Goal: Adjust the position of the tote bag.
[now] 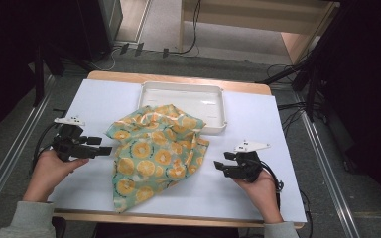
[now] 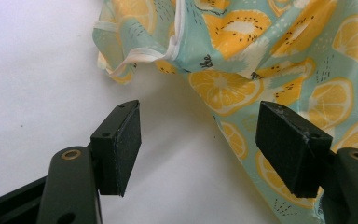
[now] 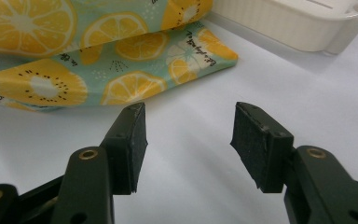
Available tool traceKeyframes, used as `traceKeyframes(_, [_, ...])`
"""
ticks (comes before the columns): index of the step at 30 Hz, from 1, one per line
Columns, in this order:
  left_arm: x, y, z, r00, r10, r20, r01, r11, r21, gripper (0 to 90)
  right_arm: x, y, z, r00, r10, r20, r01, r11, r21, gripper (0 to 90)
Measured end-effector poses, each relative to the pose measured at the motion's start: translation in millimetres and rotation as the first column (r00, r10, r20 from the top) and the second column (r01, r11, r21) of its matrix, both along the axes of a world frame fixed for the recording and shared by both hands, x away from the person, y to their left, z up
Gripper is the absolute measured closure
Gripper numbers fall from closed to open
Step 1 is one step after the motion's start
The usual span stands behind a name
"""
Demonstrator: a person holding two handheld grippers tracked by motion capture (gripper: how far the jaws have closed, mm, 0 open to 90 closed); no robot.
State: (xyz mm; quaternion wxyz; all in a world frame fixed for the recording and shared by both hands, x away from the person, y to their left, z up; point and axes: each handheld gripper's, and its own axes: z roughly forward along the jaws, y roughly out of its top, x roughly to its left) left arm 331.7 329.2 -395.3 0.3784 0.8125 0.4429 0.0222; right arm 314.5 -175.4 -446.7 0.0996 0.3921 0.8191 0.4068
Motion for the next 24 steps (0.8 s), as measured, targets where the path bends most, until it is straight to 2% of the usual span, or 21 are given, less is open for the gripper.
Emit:
traceKeyframes(19, [-0.7, -2.2, 0.0, 0.9999, -0.01, -0.012, 0.01, 1.0, -0.001, 31.9, 0.8, 0.9, -0.9, 1.0, 0.007, -0.005, -0.007, 1.0, 0.002, 44.7])
traceKeyframes(24, [-1.0, -0.1, 2.5, 0.9999, -0.006, -0.012, 0.006, 0.9999, -0.016, 32.0, 0.3, 1.2, -0.9, 0.9999, 0.01, -0.008, -0.01, 1.0, -0.003, 44.8])
